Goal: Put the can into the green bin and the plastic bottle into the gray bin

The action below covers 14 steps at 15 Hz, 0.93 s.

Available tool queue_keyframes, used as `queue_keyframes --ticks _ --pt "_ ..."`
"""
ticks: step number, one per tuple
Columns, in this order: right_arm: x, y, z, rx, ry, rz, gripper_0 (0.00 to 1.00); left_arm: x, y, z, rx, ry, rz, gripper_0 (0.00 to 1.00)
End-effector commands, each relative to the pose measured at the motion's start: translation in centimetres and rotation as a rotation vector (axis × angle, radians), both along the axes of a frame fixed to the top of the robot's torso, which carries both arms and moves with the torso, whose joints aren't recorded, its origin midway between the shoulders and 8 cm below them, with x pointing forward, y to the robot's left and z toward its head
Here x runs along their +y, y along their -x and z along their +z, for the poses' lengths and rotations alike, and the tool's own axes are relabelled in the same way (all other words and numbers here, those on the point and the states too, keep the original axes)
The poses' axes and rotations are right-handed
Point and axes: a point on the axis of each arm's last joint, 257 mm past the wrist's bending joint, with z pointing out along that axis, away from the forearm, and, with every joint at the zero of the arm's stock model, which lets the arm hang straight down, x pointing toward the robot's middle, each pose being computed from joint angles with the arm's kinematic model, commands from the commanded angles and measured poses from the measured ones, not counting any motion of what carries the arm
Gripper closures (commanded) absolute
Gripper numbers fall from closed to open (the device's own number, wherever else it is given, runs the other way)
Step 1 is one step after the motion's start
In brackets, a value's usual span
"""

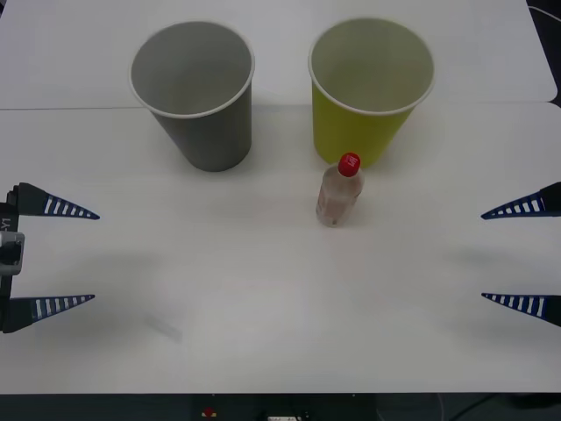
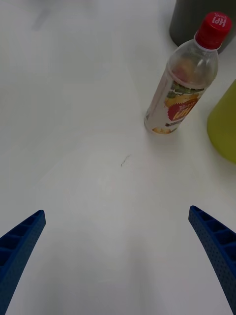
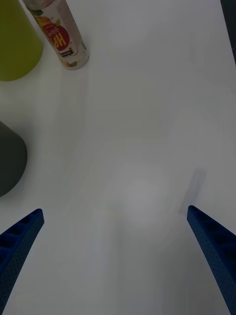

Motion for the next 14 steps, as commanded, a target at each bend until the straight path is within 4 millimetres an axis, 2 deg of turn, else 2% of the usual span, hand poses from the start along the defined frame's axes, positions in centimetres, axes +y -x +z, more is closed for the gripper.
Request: queue_keyframes --ticks 1,2,8,14 --pt "0.0 0.0 0.0 0.0 0.0 0.0 0.0 0.0 0.0 0.0 0.0 0.0 0.0 0.0" --pt "-0.1 0.8 -1.2 0.034 -0.015 -0.013 0.0 0.0 0.0 0.0 0.0 0.0 0.0 0.0" --pt "0.0 0.7 -0.6 0.02 -0.042 -0.017 0.0 0.0 0.0 0.0 0.0 0.0 0.0 0.0" --pt "2.1 -0.6 -1.1 -0.024 -0.14 -0.105 0.0 0.0 0.0 0.0 0.0 0.0 0.0 0.0"
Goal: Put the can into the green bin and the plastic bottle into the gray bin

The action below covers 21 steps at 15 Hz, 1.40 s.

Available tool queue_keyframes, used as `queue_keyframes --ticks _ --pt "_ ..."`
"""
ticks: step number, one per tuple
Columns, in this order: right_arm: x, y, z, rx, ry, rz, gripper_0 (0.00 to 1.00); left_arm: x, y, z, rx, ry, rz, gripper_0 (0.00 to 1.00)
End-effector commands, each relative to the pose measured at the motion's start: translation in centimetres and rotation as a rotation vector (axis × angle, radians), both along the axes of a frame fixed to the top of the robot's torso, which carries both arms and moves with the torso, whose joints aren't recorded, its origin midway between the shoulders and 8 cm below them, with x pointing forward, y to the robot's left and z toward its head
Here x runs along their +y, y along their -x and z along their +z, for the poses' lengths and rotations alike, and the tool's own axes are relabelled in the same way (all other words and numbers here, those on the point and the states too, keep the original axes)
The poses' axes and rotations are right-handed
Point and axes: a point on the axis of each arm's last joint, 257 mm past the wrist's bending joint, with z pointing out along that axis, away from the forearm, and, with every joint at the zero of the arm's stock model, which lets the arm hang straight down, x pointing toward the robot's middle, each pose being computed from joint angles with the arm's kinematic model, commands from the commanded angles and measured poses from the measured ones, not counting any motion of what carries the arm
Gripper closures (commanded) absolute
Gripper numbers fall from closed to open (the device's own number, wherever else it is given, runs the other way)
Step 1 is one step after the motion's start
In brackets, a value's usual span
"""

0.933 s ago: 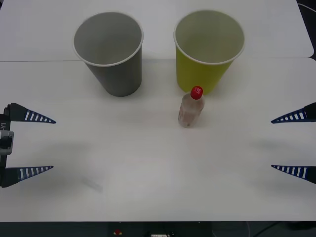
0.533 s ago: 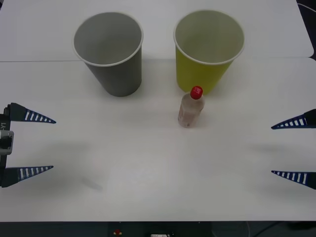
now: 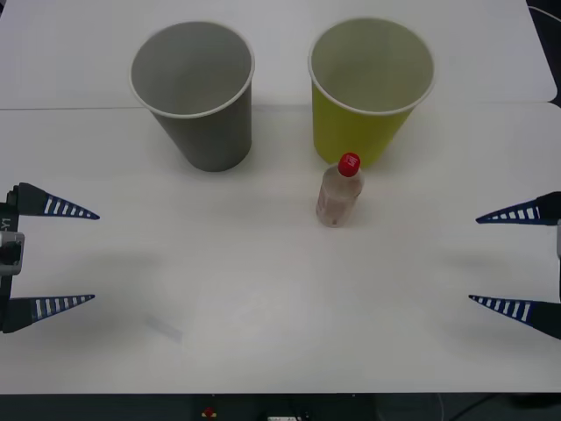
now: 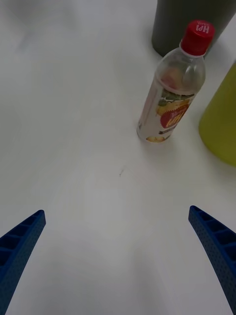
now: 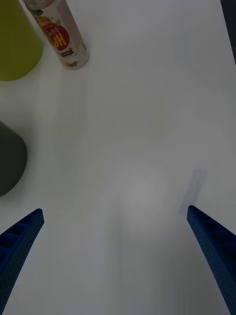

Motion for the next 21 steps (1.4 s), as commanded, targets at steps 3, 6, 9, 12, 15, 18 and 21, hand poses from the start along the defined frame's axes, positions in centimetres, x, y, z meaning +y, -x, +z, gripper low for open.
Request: queue_keyframes --ticks 3,6,9,12,15,18,21 --pt "2.4 -1.4 -1.2 -0.018 -0.115 -0.117 0.0 0.0 0.0 0.0 0.0 0.0 0.0 0.0" --pt "3.7 -2.0 -2.3 -0.018 -0.19 -0.222 0.0 0.0 0.0 0.0 0.0 0.0 0.0 0.0" --pt "4.9 -2.0 -3.1 0.015 -0.27 -0.306 0.0 0.0 0.0 0.0 0.0 0.0 0.0 0.0" --pt "6.2 -2.9 -3.9 0.02 -0.331 -0.372 0.0 0.0 0.0 0.0 0.0 0.0 0.0 0.0" --pt "7.9 -4.1 -4.4 0.011 -0.391 -0.442 0.0 0.0 0.0 0.0 0.0 0.0 0.0 0.0" --pt "9.4 -5.1 -4.8 -0.003 -0.441 -0.507 0.0 0.0 0.0 0.0 0.0 0.0 0.0 0.0" --pt "10.9 -5.8 -5.4 -0.02 -0.483 -0.561 0.0 0.0 0.0 0.0 0.0 0.0 0.0 0.0"
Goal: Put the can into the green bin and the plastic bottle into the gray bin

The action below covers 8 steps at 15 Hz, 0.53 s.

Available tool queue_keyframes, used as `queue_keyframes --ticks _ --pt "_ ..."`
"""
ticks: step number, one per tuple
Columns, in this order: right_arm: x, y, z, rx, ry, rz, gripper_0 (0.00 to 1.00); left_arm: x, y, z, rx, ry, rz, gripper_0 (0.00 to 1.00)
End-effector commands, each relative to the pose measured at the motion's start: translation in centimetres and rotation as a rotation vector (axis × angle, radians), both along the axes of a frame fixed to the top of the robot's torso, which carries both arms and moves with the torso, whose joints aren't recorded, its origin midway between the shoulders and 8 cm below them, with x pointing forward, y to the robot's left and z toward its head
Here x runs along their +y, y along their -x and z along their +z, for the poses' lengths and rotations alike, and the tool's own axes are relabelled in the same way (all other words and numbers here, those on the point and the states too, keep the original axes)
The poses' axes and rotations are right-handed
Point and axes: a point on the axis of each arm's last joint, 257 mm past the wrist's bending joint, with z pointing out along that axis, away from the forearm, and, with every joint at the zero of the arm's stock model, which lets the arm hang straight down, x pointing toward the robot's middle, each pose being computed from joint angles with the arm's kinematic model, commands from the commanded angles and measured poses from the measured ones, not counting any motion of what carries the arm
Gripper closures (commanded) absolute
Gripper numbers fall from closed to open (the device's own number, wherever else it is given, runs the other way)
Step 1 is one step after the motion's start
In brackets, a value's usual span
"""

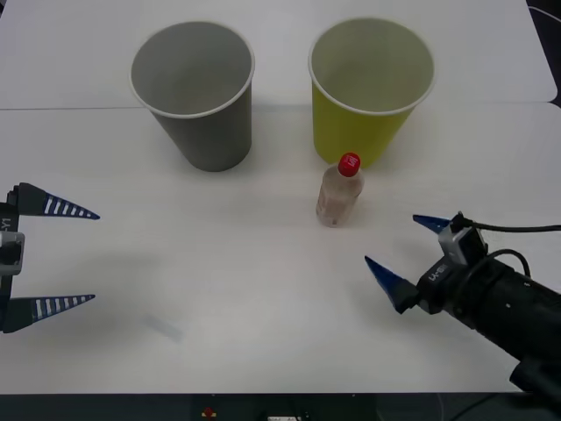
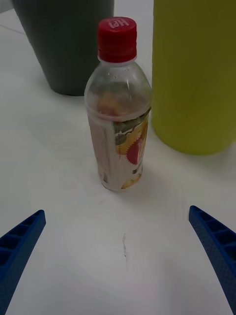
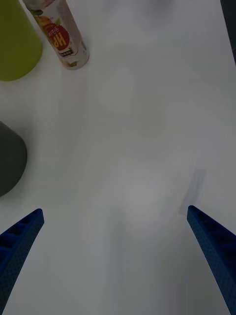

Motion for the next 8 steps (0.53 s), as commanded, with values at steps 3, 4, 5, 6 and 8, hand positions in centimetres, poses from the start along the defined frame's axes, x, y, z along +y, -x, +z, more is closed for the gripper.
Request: queue_keyframes --ticks 3,4,5,6,8 --pt "2.1 -1.7 -1.0 -0.031 -0.063 -0.044 0.0 0.0 0.0 0.0 0.0 0.0 0.0 0.0" --pt "2.6 -2.4 -1.2 -0.045 -0.08 -0.047 0.0 0.0 0.0 0.0 0.0 0.0 0.0 0.0" --pt "2.9 -2.9 -1.4 -0.055 -0.094 -0.052 0.0 0.0 0.0 0.0 0.0 0.0 0.0 0.0" --pt "3.3 -3.5 -1.6 -0.066 -0.111 -0.056 0.0 0.0 0.0 0.0 0.0 0.0 0.0 0.0" --pt "3.8 -4.2 -1.9 -0.082 -0.13 -0.058 0.0 0.0 0.0 0.0 0.0 0.0 0.0 0.0"
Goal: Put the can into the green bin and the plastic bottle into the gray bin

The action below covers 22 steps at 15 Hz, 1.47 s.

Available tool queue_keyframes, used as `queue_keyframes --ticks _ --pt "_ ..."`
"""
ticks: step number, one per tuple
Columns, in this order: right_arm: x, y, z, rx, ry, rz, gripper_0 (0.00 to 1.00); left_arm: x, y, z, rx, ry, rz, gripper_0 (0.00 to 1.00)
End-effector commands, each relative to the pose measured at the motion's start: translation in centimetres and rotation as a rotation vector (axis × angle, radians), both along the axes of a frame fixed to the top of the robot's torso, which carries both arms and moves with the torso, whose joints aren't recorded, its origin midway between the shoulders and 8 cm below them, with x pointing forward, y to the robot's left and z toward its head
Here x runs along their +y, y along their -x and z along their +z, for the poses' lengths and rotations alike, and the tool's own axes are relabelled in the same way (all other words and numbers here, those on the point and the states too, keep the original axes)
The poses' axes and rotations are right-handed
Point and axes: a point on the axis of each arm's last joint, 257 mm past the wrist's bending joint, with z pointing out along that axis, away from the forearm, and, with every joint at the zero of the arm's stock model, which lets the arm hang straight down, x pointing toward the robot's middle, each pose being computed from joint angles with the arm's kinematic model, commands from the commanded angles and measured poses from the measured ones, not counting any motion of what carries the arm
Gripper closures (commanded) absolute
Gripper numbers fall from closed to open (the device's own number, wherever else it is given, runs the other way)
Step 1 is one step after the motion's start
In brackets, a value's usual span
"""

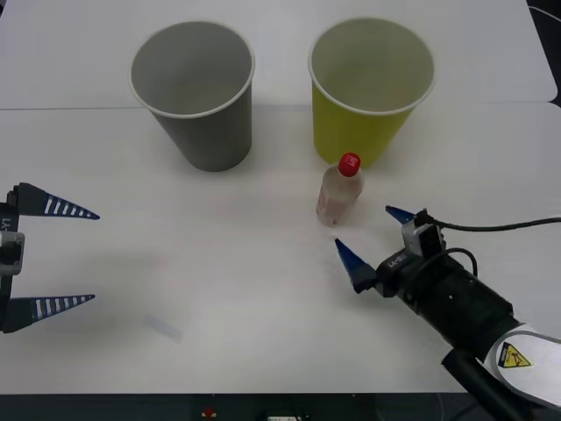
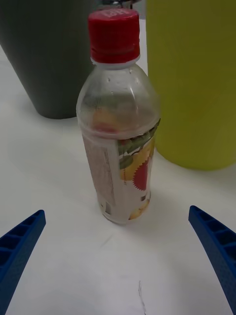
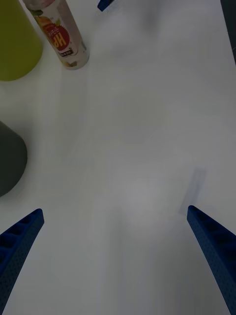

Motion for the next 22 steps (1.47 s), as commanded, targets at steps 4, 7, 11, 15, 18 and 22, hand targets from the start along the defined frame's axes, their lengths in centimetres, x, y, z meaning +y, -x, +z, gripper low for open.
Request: queue_keyframes --ticks 4,7,11,15,18,22 --pt "1.4 -2.4 -0.8 -0.078 -0.049 -0.015 0.0 0.0 0.0 0.0 0.0 0.0 0.0 0.0" --pt "2.2 -4.0 -1.4 -0.124 -0.082 -0.037 0.0 0.0 0.0 0.0 0.0 0.0 0.0 0.0" --pt "3.5 -6.1 -1.4 -0.163 -0.081 -0.043 0.0 0.0 0.0 0.0 0.0 0.0 0.0 0.0" --pt "4.4 -7.8 -1.2 -0.185 -0.074 -0.054 0.0 0.0 0.0 0.0 0.0 0.0 0.0 0.0" --pt "4.9 -8.4 -1.0 -0.192 -0.076 -0.054 0.0 0.0 0.0 0.0 0.0 0.0 0.0 0.0" --pt "5.1 -8.4 -0.9 -0.195 -0.076 -0.052 0.01 0.0 0.0 0.0 0.0 0.0 0.0 0.0"
